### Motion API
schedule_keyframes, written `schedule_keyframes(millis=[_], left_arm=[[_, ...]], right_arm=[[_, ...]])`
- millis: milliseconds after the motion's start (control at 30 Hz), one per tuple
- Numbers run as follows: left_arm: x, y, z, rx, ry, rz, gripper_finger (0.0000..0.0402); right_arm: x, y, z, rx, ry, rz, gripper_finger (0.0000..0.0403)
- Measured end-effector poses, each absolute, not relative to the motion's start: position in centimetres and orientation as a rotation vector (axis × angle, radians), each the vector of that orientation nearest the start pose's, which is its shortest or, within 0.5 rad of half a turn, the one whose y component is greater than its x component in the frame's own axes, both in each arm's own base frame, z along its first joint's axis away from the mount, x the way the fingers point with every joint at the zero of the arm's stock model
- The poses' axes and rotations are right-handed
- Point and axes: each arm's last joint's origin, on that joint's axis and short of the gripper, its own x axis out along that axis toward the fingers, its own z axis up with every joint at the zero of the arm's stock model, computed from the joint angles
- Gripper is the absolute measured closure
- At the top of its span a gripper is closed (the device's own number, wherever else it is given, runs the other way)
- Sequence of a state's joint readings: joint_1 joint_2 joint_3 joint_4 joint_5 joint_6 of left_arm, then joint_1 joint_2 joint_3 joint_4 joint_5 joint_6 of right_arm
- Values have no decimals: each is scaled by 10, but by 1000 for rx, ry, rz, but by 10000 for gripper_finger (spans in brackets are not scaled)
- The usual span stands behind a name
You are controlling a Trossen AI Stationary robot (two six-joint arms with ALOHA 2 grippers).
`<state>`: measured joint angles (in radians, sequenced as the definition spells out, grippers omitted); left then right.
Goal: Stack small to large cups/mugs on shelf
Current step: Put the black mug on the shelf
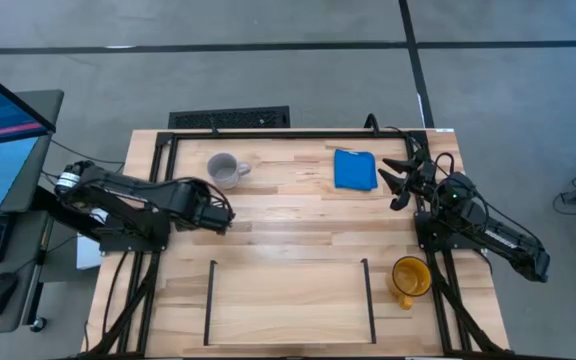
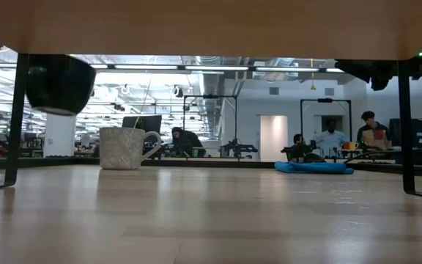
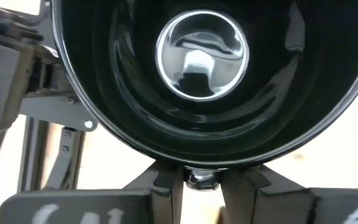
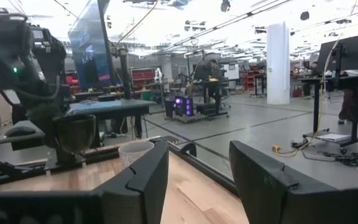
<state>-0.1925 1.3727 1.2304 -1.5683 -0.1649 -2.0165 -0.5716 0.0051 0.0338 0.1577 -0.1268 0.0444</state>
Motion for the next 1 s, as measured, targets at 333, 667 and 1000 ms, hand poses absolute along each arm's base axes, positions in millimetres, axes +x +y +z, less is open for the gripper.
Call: schedule_keyframes(millis=[333,667,1000], left_arm=[[210,-40,332,-1228,1017,1310,337],[216,-62,375,-1321,948,1014,337],[247,-111,364,-1351,896,808,337]], right_arm=[[81,-48,190,-21,-186,-439,210],[81,-48,190,-21,-186,-439,209],[81,-48,190,-21,-186,-439,209]])
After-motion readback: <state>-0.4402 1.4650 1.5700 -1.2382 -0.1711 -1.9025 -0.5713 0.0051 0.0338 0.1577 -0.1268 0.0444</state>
